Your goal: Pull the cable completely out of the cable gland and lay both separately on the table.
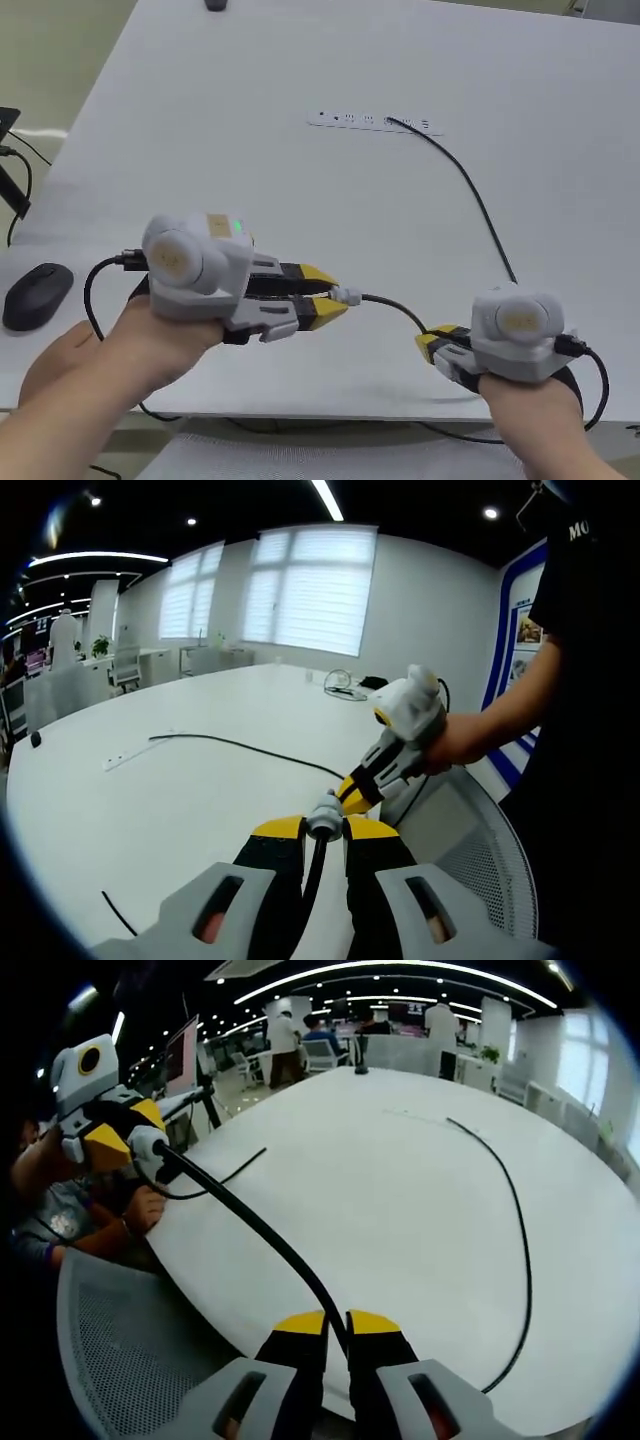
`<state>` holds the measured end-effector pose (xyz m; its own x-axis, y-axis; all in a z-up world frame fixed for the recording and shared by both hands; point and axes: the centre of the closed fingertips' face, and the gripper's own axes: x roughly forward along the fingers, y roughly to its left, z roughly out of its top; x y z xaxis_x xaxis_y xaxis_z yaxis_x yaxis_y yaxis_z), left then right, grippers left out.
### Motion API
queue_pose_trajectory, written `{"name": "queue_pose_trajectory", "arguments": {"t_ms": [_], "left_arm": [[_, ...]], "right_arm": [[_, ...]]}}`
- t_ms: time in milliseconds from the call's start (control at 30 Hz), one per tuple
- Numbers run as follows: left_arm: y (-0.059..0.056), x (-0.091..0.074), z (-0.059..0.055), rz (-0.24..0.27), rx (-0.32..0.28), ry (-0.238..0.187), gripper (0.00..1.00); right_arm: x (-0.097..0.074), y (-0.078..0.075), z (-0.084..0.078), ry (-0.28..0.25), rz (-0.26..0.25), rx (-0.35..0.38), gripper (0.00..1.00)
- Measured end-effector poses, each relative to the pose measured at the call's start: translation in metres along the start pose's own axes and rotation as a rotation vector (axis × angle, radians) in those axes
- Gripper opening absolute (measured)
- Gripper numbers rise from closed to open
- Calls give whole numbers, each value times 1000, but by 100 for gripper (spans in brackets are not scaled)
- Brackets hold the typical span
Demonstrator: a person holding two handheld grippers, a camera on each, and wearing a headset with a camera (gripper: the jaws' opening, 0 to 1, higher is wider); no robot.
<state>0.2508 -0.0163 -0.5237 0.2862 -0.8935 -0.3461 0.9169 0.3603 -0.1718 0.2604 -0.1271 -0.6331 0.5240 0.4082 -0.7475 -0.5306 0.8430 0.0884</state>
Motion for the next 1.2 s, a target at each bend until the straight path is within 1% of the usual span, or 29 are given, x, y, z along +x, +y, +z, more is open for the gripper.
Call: {"name": "queue_pose_trajectory", "arguments": {"t_ms": [67,133,200,267,300,333,367,400,433,500,567,600,667,700,733,967,1033,1200], "left_arm": [[0,0,1,-1,0,0,15],[1,0,1,1,1,-1,15],[1,0,0,1,-4,0,15],[1,0,0,1,-3,1,15],[0,0,0,0,-5,2,15],[0,1,0,0,-5,3,15],[0,1,0,0,-4,5,15],[0,1,0,-1,-5,7,15],[-1,2,0,-1,-3,7,15],[-1,2,0,-1,-1,8,15],[-1,2,1,-1,-2,7,15],[-1,3,1,0,-3,6,15],[-1,3,2,1,-3,8,15],[-1,3,2,0,-1,8,15],[-2,3,3,-1,2,8,15],[-3,3,2,5,7,12,15],[-4,2,2,7,6,13,15],[-5,2,0,9,15,23,15]], "right_arm": [[-3,2,0,-5,6,-20,2],[-7,3,1,-14,9,-23,3],[-12,5,5,-25,8,-46,6],[-18,8,13,-40,6,-97,9],[-23,11,20,-53,7,-129,10],[-26,16,27,-66,15,-162,11],[-29,25,35,-77,34,-207,11],[-31,30,40,-81,42,-220,11],[-34,39,50,-93,60,-248,11],[-35,52,60,-98,86,-302,13],[-36,63,69,-99,98,-342,15],[-36,69,77,-116,101,-368,14],[-37,76,83,-119,102,-410,14],[-38,78,87,-124,93,-445,13],[-37,80,89,-122,87,-472,13],[-35,87,89,-103,91,-533,5],[-35,88,88,-101,95,-540,3],[-34,89,84,-101,95,-539,2]]}}
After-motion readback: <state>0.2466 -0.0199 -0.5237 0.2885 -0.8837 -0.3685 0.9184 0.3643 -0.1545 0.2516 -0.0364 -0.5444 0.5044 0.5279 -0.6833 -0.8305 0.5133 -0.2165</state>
